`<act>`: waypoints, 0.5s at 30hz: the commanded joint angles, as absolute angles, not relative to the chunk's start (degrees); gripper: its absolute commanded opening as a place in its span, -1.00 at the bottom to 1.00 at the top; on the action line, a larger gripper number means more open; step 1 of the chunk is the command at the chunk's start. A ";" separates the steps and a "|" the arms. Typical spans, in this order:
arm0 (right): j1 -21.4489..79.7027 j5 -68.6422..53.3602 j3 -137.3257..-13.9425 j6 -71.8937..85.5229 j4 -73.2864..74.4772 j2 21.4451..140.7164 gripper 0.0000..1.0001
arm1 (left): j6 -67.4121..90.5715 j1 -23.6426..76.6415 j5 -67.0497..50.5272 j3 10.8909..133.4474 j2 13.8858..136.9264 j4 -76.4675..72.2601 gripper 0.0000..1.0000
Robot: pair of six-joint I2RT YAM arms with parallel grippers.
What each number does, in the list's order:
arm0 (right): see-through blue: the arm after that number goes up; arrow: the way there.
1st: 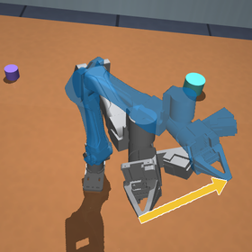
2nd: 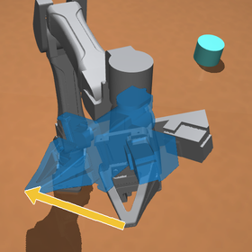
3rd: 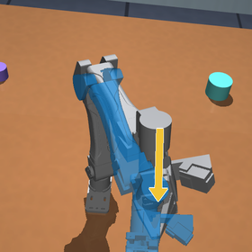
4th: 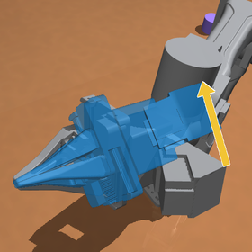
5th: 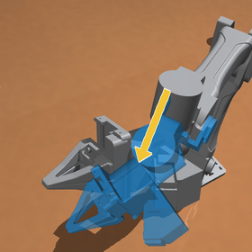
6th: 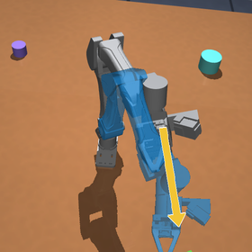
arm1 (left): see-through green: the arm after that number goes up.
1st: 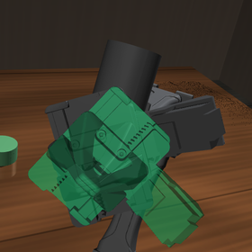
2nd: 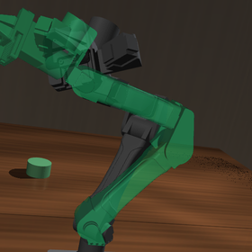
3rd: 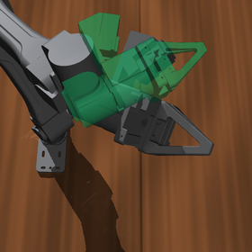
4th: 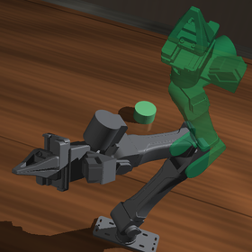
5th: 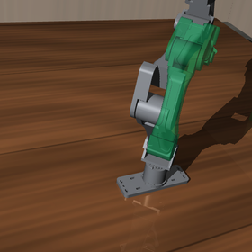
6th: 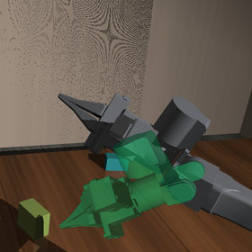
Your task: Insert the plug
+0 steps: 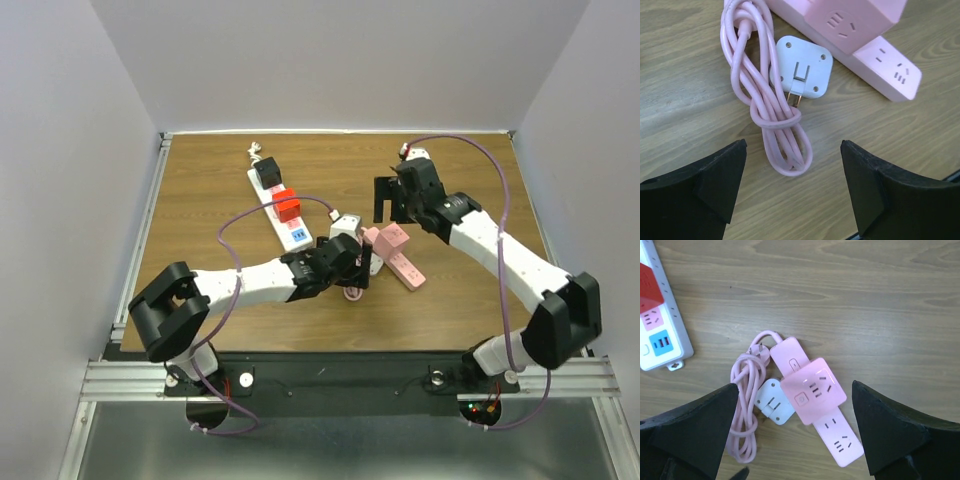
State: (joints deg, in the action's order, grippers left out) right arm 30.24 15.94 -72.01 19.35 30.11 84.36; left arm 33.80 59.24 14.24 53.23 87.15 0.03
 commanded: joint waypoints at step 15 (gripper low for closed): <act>30.15 16.35 -65.57 21.88 27.60 75.76 1.00 | 32.87 60.12 23.11 56.96 95.10 15.64 0.79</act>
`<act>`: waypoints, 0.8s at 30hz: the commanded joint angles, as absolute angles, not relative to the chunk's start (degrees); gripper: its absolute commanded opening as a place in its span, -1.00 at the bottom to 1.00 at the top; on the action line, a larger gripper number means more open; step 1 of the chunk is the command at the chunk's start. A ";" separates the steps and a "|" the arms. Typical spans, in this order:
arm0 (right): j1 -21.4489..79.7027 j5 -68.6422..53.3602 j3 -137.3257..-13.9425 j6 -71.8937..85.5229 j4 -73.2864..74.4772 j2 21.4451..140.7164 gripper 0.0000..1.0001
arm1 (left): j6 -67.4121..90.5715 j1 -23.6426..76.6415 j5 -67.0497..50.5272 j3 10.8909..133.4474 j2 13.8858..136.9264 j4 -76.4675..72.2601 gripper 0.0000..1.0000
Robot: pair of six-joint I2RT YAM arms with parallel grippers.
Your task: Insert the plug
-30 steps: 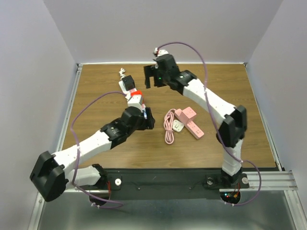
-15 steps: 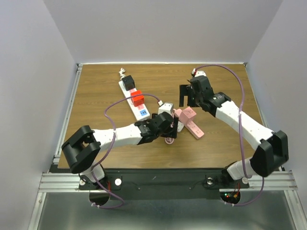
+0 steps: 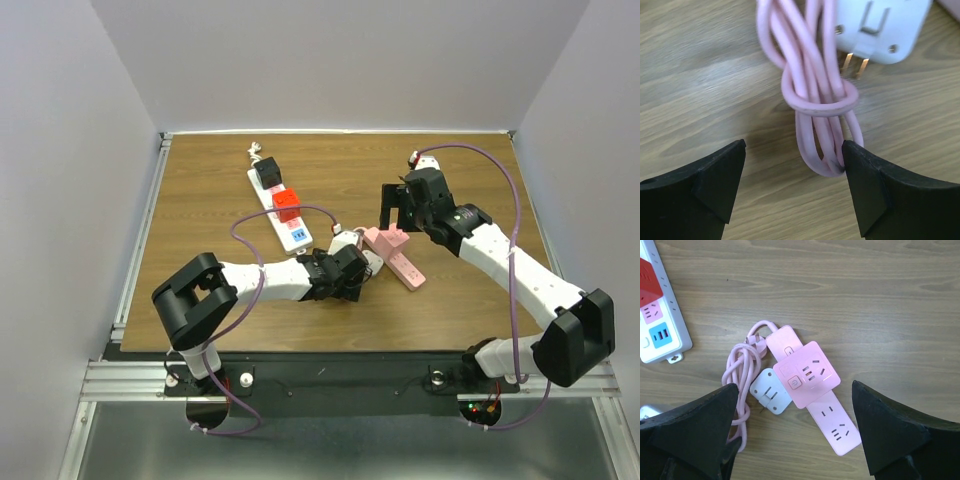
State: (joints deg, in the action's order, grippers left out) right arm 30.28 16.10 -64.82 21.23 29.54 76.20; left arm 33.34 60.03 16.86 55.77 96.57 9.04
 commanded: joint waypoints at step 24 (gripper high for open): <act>30.15 16.43 -61.96 22.24 27.60 73.57 1.00 | 27.25 38.77 30.06 55.54 93.69 13.18 0.85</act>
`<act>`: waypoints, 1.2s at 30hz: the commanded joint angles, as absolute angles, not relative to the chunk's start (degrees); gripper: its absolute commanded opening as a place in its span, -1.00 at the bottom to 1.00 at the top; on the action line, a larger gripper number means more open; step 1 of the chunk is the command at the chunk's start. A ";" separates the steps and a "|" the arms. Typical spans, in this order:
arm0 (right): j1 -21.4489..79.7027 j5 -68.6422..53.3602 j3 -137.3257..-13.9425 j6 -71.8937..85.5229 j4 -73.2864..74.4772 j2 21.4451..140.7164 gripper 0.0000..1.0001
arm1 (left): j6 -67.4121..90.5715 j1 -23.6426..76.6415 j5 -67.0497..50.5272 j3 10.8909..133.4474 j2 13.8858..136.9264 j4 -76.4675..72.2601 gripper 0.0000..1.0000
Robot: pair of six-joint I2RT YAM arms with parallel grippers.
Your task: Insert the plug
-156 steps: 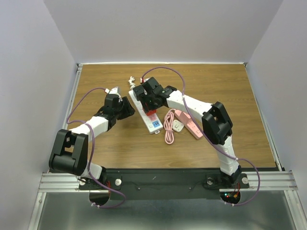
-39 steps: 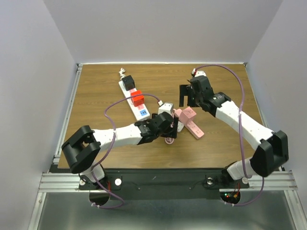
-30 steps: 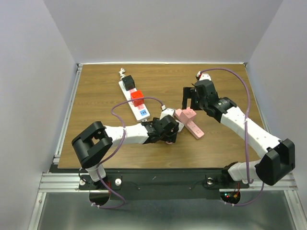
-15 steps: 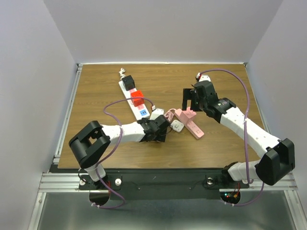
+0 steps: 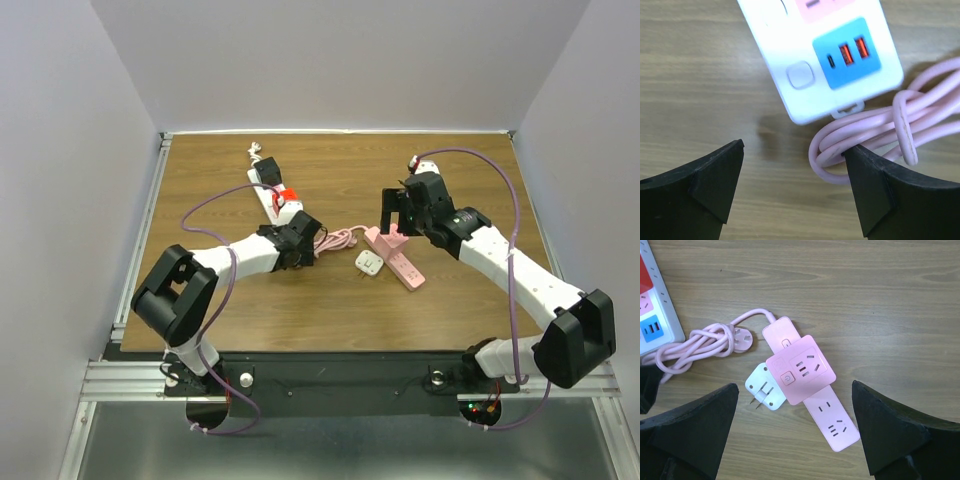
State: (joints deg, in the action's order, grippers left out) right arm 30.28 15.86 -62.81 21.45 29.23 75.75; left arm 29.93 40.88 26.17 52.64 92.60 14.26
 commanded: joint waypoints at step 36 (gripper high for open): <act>22.59 10.99 -61.70 20.48 27.69 66.09 1.00 | 12.49 59.77 9.93 60.91 98.61 -10.63 0.91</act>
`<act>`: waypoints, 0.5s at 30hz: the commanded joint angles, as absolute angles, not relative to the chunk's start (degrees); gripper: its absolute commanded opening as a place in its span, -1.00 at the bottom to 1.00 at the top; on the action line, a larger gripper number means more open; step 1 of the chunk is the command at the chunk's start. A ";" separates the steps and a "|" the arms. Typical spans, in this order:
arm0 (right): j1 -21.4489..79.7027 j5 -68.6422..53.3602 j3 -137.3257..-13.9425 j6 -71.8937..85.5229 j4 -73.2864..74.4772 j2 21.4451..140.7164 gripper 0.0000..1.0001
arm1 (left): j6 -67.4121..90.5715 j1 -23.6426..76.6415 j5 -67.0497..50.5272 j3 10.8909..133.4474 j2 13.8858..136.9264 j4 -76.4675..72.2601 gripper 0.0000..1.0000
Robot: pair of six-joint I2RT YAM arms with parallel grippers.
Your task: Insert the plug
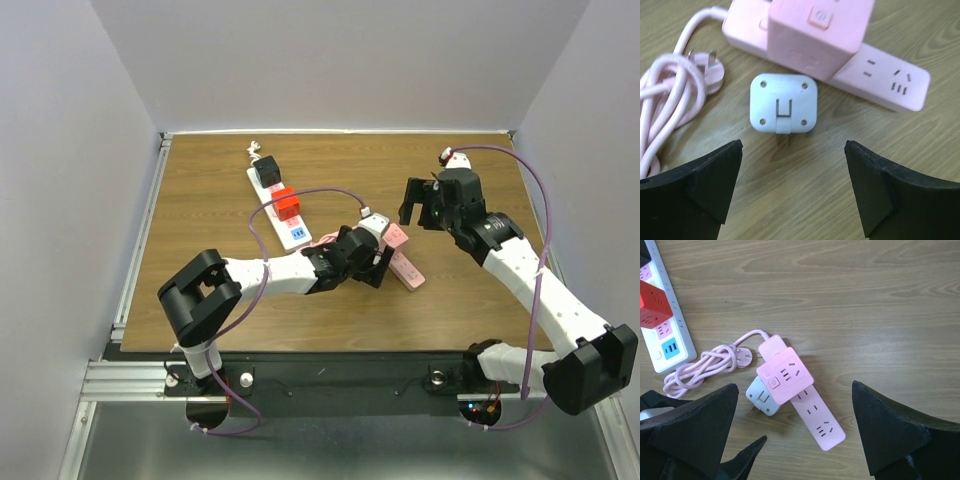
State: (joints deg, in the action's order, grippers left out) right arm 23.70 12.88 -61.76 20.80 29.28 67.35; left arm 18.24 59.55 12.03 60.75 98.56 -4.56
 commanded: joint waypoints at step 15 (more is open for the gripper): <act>21.45 9.67 -62.23 20.30 27.77 66.97 1.00 | 10.81 59.59 11.86 60.74 104.85 -13.26 0.92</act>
